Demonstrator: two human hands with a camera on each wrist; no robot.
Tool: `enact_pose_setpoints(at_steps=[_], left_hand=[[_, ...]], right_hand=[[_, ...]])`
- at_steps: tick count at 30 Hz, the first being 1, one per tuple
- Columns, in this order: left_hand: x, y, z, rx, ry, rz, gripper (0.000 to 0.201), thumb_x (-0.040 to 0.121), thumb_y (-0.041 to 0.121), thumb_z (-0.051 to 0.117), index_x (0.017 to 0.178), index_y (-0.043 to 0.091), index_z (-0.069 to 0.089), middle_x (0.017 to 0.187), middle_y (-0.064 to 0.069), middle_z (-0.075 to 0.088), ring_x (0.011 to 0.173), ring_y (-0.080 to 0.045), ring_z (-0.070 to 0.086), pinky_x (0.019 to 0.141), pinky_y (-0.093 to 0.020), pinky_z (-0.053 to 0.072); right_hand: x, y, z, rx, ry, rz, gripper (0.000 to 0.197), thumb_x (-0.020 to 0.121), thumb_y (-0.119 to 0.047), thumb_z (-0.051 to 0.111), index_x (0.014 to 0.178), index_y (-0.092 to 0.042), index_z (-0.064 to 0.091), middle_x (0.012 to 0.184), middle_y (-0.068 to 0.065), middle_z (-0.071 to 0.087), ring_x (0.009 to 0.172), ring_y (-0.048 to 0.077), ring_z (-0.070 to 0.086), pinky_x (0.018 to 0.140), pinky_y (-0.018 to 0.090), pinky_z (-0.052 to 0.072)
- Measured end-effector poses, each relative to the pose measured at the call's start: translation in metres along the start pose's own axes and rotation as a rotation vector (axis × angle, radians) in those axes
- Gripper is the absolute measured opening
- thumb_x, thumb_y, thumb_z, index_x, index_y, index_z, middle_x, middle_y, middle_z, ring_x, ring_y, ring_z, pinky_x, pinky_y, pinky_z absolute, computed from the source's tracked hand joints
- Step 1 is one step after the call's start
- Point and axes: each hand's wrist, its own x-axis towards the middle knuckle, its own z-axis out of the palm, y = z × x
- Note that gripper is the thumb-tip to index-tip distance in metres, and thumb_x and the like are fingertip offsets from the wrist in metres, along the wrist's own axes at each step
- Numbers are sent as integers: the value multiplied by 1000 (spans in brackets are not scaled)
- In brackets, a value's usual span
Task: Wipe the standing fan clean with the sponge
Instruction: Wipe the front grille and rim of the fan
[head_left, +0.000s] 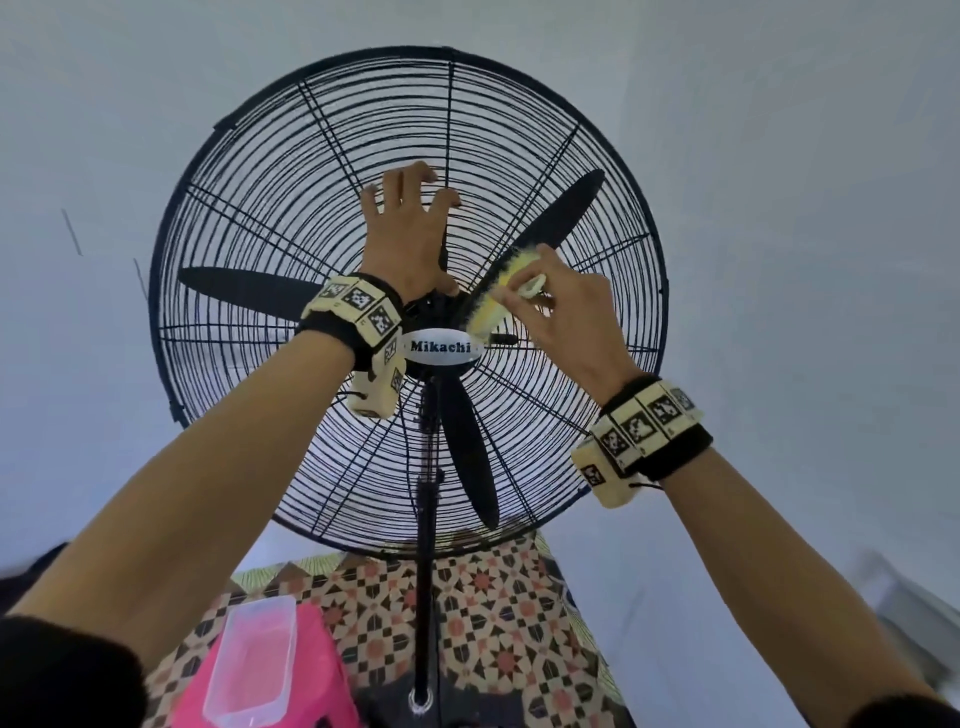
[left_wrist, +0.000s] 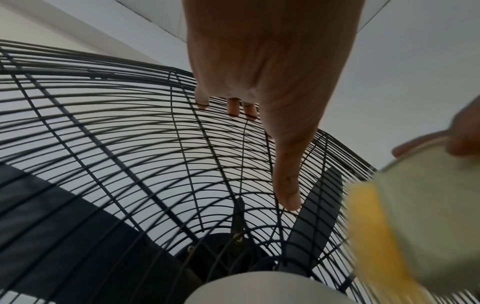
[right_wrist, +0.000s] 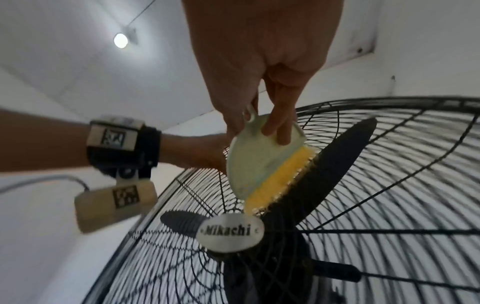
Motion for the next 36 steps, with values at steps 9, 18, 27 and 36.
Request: enact_pose_setpoints(at_steps=[9, 18, 27, 36], left_hand=[[0, -2, -1, -8, -5, -6, 109, 55, 48, 98, 146, 26, 42, 153, -12, 27, 145, -38, 22, 123, -63, 12], [0, -2, -2, -8, -12, -11, 110, 54, 47, 99, 145, 23, 43, 153, -14, 28, 144, -41, 23, 122, -66, 13], [-3, 6, -3, 32, -6, 5, 110, 56, 46, 98, 146, 21, 40, 154, -17, 27, 146, -43, 22, 120, -70, 13], [-5, 18, -9, 131, -24, -45, 108, 57, 53, 95, 146, 27, 39, 155, -10, 25, 144, -36, 24, 116, -65, 24]], right_hand=[[3, 3, 2, -171, -42, -2, 29, 98, -43, 67, 98, -14, 68, 107, 9, 71, 69, 23, 68, 79, 40, 57], [-3, 7, 5, -156, -17, 20, 25, 97, -38, 69, 98, -13, 70, 128, 20, 66, 53, 12, 55, 68, 39, 60], [-14, 11, 17, -59, -72, 289, 26, 105, -48, 47, 123, -30, 56, 98, 3, 72, 81, 30, 68, 89, 37, 50], [-6, -4, 29, 547, 226, 311, 11, 103, -14, 61, 109, -13, 70, 99, -8, 71, 92, 15, 74, 71, 38, 65]])
